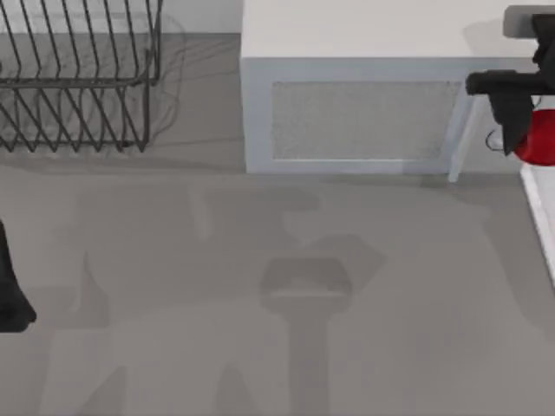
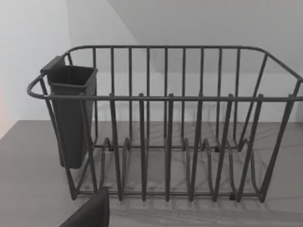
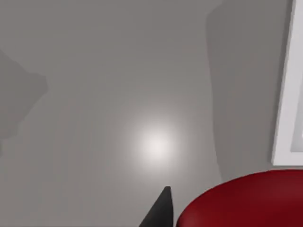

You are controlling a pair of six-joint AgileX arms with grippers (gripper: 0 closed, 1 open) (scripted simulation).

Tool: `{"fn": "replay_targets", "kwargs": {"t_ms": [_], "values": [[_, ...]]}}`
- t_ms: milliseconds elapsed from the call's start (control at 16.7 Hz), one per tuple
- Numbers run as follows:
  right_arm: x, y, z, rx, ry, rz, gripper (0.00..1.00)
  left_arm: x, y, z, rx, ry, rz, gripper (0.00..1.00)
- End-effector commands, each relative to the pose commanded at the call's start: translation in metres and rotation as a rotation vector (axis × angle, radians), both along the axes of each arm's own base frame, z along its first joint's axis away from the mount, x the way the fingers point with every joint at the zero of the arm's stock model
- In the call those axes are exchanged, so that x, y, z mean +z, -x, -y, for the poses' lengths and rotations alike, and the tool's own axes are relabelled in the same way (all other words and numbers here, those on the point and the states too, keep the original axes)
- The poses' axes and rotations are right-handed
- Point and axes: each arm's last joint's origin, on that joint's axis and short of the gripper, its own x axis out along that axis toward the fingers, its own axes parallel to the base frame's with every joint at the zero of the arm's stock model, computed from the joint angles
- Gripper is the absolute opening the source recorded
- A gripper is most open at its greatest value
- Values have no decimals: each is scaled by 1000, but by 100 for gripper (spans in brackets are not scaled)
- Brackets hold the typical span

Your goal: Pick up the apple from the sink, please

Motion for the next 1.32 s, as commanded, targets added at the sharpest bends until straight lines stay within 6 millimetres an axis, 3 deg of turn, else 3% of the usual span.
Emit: {"fn": "replay_targets", "kwargs": {"t_ms": [180,360,780,1320], "values": [[-4,31,-68,1,2,-15,0,0,0,0,0,0,0,100],[-11,53,-101,1,13,-32,0,0,0,0,0,0,0,100],[-18,56,-106,-3,16,-41,0,0,0,0,0,0,0,100],[-116,57,-107,0,13,-33,0,0,0,0,0,0,0,100]]}}
